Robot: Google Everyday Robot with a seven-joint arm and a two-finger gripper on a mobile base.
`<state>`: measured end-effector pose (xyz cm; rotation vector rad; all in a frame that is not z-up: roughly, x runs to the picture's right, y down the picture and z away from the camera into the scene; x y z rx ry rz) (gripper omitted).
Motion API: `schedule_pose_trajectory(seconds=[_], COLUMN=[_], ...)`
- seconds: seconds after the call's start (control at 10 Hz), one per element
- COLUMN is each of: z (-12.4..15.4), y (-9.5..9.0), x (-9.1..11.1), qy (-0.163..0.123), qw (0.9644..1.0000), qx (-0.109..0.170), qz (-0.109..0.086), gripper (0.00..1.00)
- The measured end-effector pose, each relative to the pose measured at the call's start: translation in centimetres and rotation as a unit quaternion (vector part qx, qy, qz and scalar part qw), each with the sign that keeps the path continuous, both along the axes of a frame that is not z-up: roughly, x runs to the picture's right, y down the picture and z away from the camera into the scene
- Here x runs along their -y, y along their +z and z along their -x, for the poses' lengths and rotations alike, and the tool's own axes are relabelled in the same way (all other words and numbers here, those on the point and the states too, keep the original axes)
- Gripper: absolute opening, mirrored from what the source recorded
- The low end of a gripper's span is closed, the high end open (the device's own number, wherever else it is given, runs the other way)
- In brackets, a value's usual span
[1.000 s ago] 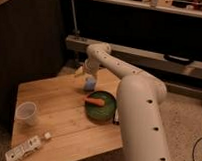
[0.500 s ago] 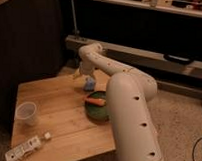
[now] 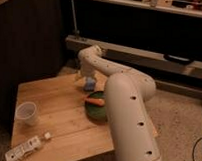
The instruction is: Place the white sponge in the ceramic cup
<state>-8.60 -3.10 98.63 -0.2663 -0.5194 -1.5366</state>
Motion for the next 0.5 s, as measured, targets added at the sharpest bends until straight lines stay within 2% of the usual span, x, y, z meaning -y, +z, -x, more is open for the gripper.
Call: schedule_pose_trajectory(seconds=[0.2, 0.5], z=[-0.3, -0.6], y=[1.2, 2.2], x=[-0.5, -0.8], qy=[0.006, 0.013], qw=[0.9999, 0.9998], qx=[0.006, 0.013], qz=[0.008, 0.009], gripper=[0.80, 0.80])
